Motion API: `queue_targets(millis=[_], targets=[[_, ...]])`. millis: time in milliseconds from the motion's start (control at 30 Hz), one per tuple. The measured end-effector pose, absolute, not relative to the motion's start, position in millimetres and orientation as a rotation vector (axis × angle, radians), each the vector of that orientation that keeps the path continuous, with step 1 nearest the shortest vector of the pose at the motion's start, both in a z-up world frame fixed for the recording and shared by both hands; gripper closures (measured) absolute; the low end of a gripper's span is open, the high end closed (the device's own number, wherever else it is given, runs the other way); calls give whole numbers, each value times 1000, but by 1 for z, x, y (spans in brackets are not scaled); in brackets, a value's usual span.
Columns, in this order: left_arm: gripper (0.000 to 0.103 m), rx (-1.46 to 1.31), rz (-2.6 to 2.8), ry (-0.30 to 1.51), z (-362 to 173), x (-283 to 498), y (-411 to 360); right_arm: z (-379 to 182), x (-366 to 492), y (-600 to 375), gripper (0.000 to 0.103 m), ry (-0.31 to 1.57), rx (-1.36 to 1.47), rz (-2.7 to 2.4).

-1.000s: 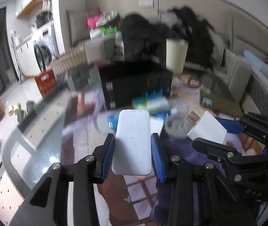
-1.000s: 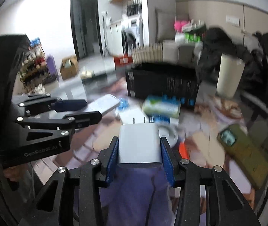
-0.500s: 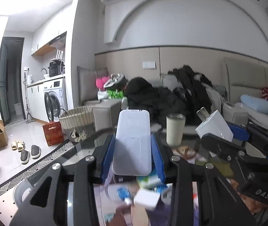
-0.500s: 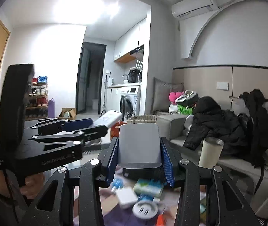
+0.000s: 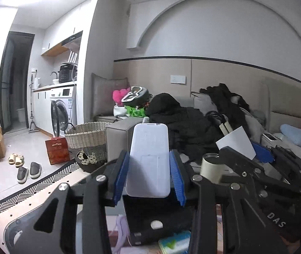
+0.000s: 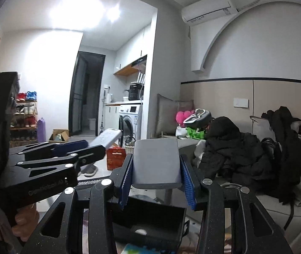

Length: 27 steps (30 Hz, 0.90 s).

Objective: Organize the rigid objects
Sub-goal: 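Lift the charger and power bank and carry both toward the black box, then lower the charger into the black box with the right tool while the left tool drops the power bank in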

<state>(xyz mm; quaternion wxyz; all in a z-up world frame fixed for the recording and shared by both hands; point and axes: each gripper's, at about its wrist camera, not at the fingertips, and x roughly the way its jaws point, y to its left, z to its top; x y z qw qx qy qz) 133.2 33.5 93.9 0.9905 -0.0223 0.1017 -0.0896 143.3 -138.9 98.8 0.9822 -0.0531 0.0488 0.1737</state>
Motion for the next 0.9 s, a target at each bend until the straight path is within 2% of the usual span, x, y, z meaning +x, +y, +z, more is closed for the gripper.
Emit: queue_targets(millis=[267,600,900], targets=[[65,-41,-179,211,81,170,22,82,213,-134,61,192,-90,328],[65,-45,-161,589,30,245,7,27,302,-138,61,540,-47,319],[65,0,-160,777,-3,273,-10,-19,337,-135,61,780,-88,336]])
